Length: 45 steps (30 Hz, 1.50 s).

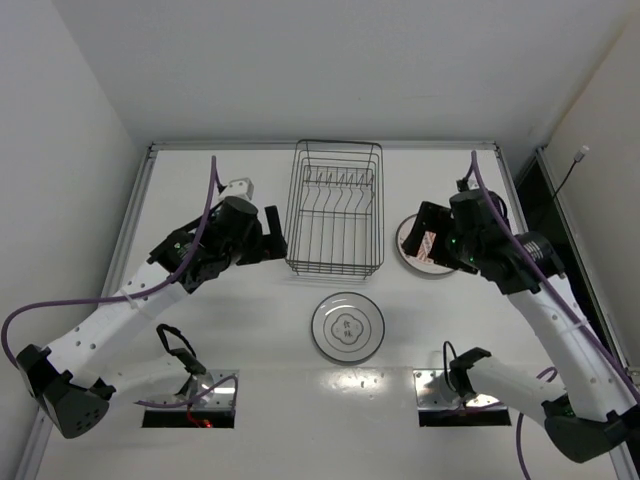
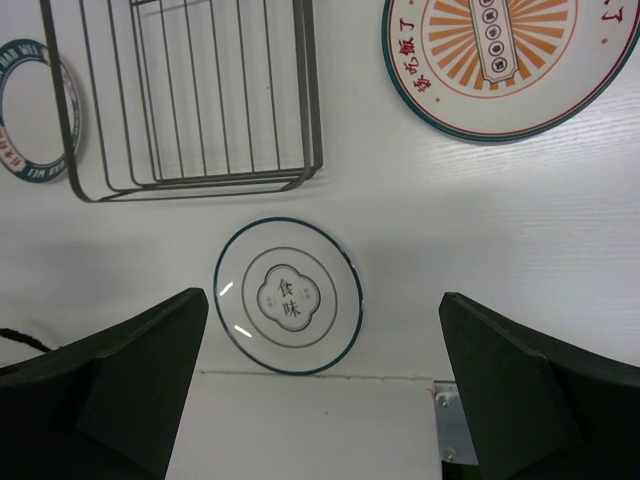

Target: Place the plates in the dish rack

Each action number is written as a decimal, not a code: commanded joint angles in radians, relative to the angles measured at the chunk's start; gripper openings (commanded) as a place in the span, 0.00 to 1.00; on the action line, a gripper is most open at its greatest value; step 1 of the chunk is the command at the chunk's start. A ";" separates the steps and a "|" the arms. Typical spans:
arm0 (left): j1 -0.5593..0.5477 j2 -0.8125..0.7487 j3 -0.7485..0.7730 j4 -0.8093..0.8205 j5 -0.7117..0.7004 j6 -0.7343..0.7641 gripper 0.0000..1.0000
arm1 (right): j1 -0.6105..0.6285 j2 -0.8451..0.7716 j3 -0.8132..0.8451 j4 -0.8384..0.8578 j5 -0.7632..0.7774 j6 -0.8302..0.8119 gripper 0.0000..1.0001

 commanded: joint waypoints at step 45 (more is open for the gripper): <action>0.067 0.083 0.025 0.042 0.019 0.068 1.00 | -0.886 0.933 -0.207 0.689 -0.782 -0.249 0.62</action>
